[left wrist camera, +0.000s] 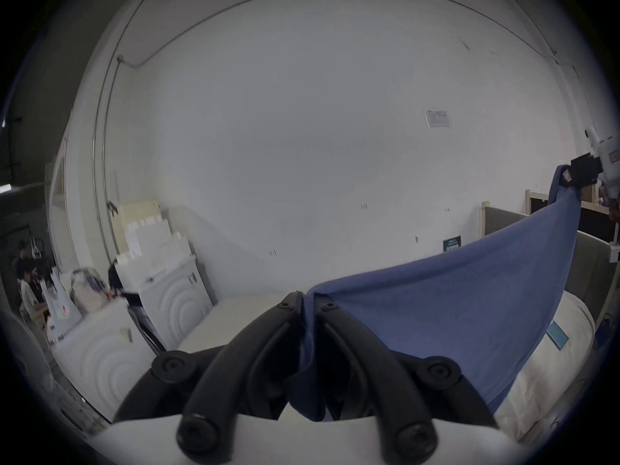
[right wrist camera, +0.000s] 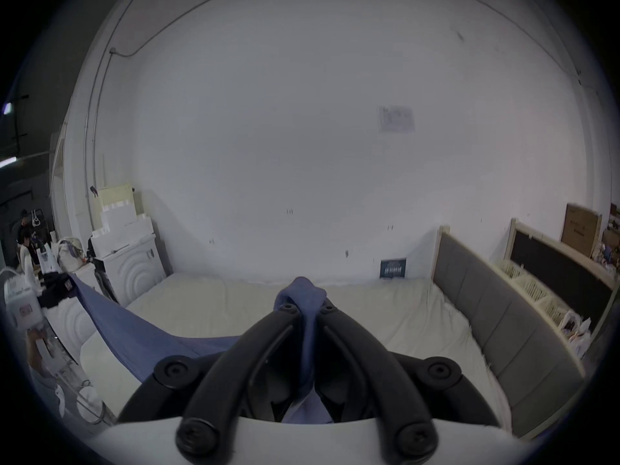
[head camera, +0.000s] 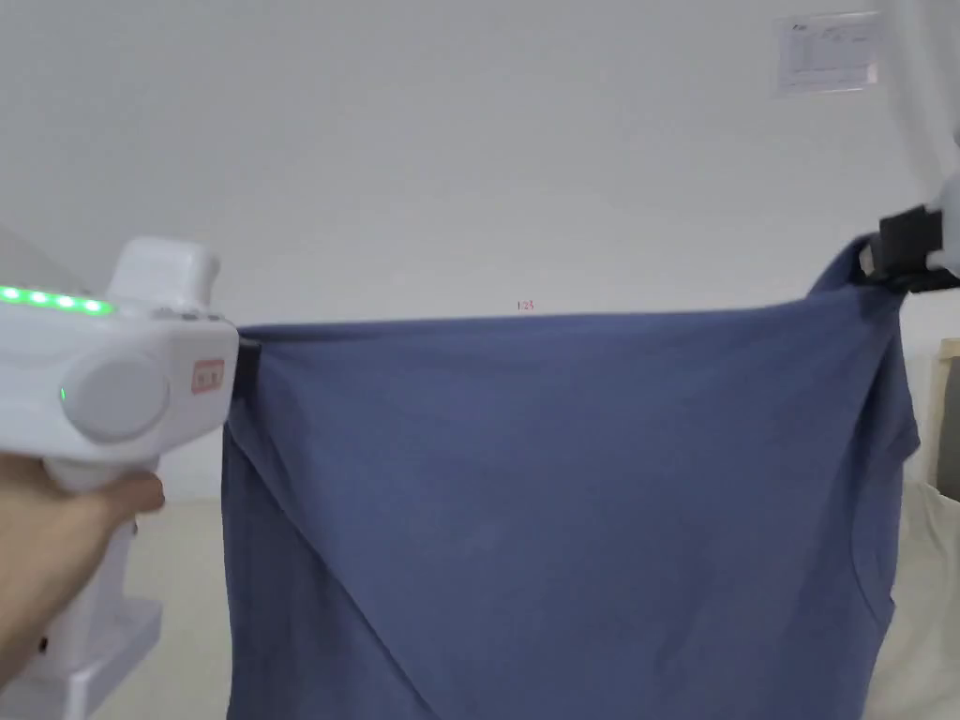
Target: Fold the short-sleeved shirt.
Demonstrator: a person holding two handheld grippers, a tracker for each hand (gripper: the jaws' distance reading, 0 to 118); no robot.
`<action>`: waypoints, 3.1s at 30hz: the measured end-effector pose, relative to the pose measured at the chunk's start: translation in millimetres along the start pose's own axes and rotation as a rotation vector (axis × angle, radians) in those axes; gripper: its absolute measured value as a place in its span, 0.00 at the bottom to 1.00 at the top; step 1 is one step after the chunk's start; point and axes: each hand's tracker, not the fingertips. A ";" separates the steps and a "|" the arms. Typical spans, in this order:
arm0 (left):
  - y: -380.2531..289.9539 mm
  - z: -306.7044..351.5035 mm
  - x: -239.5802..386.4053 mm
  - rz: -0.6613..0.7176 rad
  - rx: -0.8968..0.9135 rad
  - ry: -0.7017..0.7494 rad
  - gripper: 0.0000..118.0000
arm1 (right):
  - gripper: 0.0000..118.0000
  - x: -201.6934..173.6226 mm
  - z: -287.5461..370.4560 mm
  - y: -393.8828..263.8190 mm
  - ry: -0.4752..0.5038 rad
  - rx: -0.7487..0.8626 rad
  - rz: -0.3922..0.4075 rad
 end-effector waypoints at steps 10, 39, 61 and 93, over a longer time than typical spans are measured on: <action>107.7 -22.2 -29.8 0.072 0.073 0.014 0.06 | 0.04 -28.2 18.4 93.4 -0.041 0.108 -0.009; 95.0 -326.5 3.0 0.064 -0.010 0.136 0.06 | 0.04 -43.4 -283.9 116.4 -0.088 0.030 -0.089; -188.0 -458.2 88.8 0.130 -0.464 0.023 0.06 | 0.04 -23.9 -440.3 -165.4 -0.072 -0.430 -0.030; -369.0 -144.5 50.2 0.069 -0.718 -0.065 0.06 | 0.04 -16.3 -111.4 -408.2 -0.012 -0.634 -0.222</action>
